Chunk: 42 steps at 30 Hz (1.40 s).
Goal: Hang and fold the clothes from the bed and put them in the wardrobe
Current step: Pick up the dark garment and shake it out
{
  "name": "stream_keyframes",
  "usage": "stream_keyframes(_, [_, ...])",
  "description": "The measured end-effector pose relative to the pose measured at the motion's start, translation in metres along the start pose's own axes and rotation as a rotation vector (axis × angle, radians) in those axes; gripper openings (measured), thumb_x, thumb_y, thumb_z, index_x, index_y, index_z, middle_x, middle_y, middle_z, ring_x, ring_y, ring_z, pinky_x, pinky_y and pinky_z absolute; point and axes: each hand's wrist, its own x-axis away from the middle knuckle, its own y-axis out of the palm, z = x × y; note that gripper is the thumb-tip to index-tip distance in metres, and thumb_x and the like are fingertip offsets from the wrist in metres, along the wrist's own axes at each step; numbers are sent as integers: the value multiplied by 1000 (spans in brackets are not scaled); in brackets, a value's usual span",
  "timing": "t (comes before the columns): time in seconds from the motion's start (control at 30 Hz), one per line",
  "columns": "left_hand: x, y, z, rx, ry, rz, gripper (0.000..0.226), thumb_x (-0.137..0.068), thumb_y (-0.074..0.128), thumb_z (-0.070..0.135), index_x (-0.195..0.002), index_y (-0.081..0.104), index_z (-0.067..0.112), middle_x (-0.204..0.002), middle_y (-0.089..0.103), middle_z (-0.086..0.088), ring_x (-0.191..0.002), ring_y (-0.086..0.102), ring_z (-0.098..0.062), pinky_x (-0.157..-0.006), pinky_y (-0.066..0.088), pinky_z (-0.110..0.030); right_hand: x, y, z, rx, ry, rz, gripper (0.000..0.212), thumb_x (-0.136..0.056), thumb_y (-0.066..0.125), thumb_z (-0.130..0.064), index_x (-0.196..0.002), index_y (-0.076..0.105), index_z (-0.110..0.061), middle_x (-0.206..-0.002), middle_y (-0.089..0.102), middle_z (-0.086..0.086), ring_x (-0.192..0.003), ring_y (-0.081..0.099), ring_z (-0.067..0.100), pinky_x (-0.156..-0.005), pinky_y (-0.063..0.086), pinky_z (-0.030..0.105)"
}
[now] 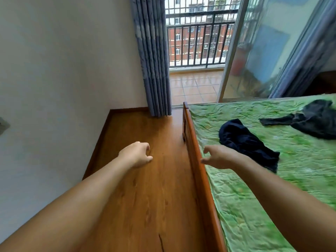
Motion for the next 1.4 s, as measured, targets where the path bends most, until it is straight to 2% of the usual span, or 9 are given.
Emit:
stream_keyframes(0.1, [-79,-5,39,-13,105,5,47,-92,67,46,-133,57,26,-129,62,1,-109,64,-16,-80,59,-28,-30,-11,46,-30,108,-19,60,-93,57,-57,-140,52,-20,-143,56,5,-128,54,24,-99,47,36])
stream_keyframes(0.23, [-186,-3,86,-19,252,-13,41,-89,67,47,-127,60,31,-118,64,5,-91,64,-13,-59,53,-23,-79,-23,98,-75,276,-46,59,-92,56,-60,-136,56,-19,-137,60,3,-121,57,24,-97,48,37])
stream_keyframes(0.43, [-344,-8,141,-112,538,-129,39,-87,63,48,-123,59,34,-118,62,5,-99,61,-18,-79,57,-37,-151,-48,147,-232,532,-41,59,-92,57,-58,-138,53,-21,-140,57,5,-122,56,26,-97,49,40])
stream_keyframes(0.6, [-436,-12,193,-236,702,-229,49,-90,60,47,-136,53,30,-124,58,0,-104,59,-23,-73,53,-35,-181,-58,181,-327,702,-38,62,-91,58,-58,-142,50,-22,-143,56,6,-126,55,27,-99,48,41])
stream_keyframes(0.73, [-481,5,244,-314,814,-322,50,-92,58,48,-138,51,31,-123,54,-2,-107,58,-26,-82,56,-42,-195,-54,213,-402,818,-33,66,-90,57,-59,-145,47,-25,-147,53,4,-130,53,27,-100,47,40])
stream_keyframes(0.83, [-509,27,284,-353,874,-367,50,-92,58,48,-138,50,31,-121,53,-2,-103,58,-25,-79,55,-40,-208,-40,243,-456,884,-42,66,-90,56,-59,-146,45,-26,-148,52,4,-131,52,28,-101,47,41])
stream_keyframes(0.97, [-543,64,332,-421,931,-386,48,-92,59,46,-138,49,36,-119,53,1,-85,50,-17,-53,36,-28,-233,-8,291,-565,954,-60,61,-93,56,-54,-145,46,-23,-145,54,6,-127,54,29,-101,48,42])
stream_keyframes(1.17, [-602,124,368,-508,916,-470,50,-93,62,42,-141,46,37,-124,52,1,-91,55,-19,-56,42,-28,-288,58,336,-673,999,-205,56,-95,56,-48,-141,49,-18,-141,56,12,-125,56,32,-100,48,42])
stream_keyframes(1.4, [-677,201,384,-589,915,-587,52,-95,60,25,-144,44,30,-135,47,-5,-103,61,-26,-73,54,-38,-373,115,344,-767,979,-192,46,-97,56,-38,-137,46,-17,-132,52,13,-120,54,35,-97,49,44])
